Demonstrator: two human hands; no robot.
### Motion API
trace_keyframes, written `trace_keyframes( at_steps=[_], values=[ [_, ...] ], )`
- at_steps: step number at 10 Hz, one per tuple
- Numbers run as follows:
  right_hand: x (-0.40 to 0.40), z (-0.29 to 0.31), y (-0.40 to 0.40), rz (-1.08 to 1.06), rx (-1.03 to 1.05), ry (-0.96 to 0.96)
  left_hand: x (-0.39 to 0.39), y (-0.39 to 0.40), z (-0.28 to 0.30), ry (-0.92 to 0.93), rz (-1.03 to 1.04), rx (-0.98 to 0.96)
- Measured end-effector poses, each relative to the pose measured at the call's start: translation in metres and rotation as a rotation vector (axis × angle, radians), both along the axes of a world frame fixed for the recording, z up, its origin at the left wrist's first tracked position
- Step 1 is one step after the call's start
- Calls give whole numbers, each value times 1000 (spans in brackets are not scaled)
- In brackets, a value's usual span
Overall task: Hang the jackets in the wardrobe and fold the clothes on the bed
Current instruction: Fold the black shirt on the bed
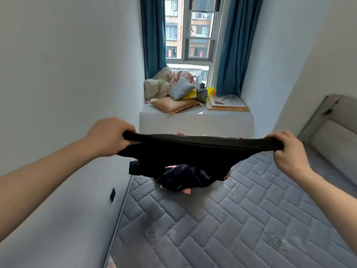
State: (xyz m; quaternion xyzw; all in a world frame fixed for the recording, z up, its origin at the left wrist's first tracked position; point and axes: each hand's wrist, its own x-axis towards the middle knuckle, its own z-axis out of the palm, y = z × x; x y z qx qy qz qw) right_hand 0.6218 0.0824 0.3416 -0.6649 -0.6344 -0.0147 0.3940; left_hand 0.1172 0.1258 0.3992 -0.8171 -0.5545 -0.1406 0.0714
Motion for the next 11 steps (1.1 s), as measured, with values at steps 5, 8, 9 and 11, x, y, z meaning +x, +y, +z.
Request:
trace_keyframes(
  at_steps=[5,8,9,11],
  values=[
    [-51,-323,-203,-62,-1158,-101,6,-181,-375,330,12,-1053],
    [-58,-383,-226,8,-1517,-68,23,-202,-417,263,94,-1358],
    [-62,-386,-214,12,-1586,-80,21,-187,-428,207,149,-1349],
    [-83,-421,-125,-3,-1492,18,7,-105,-465,61,387,-1193]
  ],
)
